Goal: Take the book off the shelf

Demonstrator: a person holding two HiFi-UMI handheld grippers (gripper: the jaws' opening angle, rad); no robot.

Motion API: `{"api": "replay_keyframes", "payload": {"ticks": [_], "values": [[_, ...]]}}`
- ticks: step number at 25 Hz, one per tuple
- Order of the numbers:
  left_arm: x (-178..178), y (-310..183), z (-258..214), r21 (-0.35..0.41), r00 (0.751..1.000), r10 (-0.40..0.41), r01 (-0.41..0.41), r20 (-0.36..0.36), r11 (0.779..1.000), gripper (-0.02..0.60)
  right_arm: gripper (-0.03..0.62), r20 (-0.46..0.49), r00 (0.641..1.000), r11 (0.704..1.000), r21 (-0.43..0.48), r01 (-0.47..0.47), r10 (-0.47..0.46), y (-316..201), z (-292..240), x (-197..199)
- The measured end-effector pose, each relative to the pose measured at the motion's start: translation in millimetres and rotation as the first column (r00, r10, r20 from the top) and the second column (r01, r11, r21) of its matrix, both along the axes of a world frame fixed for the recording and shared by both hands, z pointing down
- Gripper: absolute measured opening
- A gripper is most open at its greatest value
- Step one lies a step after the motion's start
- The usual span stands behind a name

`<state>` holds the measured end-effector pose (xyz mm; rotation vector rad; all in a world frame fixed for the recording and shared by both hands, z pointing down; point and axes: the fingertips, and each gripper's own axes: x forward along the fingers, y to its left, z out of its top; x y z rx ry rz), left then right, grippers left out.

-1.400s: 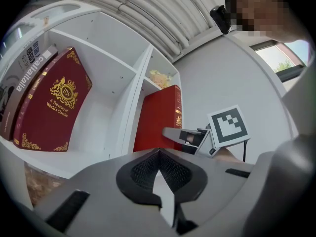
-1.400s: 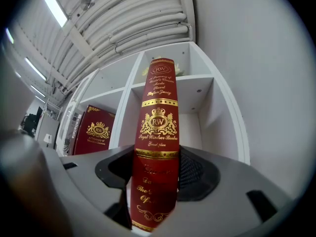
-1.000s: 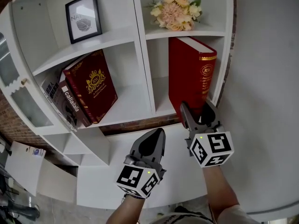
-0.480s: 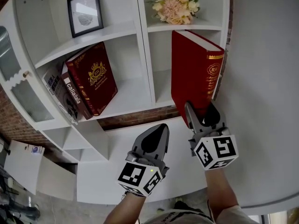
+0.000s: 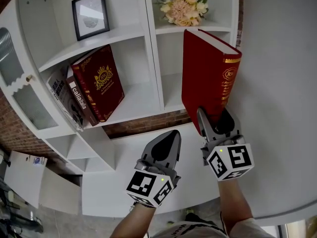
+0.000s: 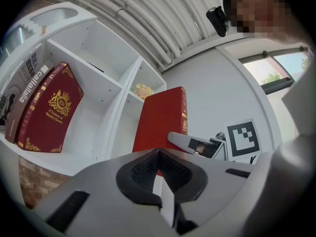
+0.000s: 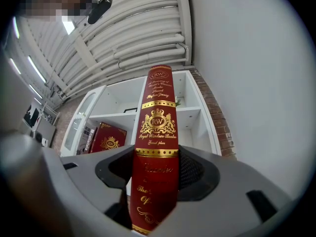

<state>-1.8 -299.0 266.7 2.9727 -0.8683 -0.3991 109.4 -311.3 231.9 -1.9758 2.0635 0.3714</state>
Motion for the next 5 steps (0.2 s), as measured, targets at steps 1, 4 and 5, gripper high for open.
{"api": "replay_keyframes", "payload": {"ticks": [1, 4, 5], "values": [[-0.3, 0.2, -0.2, 0.0, 1.0, 0.0, 0.0, -0.001, 1.0, 0.011, 0.245, 0.002, 1.0, 1.0, -0.002, -0.001, 0.001, 0.3, 0.3, -0.2], [0.1, 0.1, 0.3, 0.001, 1.0, 0.002, -0.002, -0.003, 1.0, 0.012, 0.245, 0.0, 1.0, 1.0, -0.003, 0.0, 0.0, 0.7, 0.6, -0.4], [0.4, 0.0, 0.7, 0.002, 1.0, 0.003, -0.003, -0.003, 1.0, 0.012, 0.244, 0.0, 1.0, 1.0, -0.003, 0.0, 0.0, 0.8, 0.7, -0.4]]}}
